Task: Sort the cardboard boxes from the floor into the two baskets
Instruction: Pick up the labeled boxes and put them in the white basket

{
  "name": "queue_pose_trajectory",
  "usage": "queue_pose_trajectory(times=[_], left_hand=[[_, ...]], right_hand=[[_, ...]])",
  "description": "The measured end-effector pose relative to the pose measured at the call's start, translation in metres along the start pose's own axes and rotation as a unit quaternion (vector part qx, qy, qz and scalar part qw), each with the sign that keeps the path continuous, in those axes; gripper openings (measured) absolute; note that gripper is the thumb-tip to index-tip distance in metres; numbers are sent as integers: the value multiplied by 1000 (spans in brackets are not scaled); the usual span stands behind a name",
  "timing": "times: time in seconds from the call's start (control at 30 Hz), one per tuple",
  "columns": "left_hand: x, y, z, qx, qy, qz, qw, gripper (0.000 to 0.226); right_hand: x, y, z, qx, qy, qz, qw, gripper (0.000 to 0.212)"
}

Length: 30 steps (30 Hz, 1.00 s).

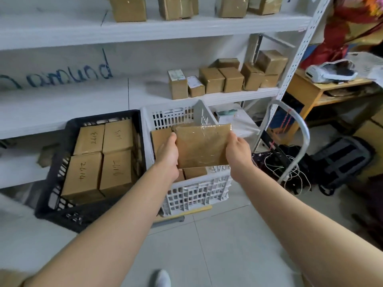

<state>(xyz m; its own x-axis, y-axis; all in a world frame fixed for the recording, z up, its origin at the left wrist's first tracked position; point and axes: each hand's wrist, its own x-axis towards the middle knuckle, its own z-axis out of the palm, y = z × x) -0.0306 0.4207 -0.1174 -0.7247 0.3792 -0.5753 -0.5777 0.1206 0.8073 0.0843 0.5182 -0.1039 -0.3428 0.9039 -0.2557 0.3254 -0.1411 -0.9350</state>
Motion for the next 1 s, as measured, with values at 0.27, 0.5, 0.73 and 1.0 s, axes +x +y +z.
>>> queue_pose_trajectory(times=[0.27,0.5,0.73,1.0], left_hand=[[98,46,-40,11,-16,-41,999,65],[152,53,-37,34,-10,-79,996,9],[199,57,-27,31,4,-154,988,10],[273,78,-5,-7,46,-215,975,11]], right_hand=[[50,-20,98,59,47,59,995,52],[98,-20,132,25,56,82,995,53],[163,-22,172,-63,-5,88,994,50],[262,-37,227,-178,-133,105,969,64]])
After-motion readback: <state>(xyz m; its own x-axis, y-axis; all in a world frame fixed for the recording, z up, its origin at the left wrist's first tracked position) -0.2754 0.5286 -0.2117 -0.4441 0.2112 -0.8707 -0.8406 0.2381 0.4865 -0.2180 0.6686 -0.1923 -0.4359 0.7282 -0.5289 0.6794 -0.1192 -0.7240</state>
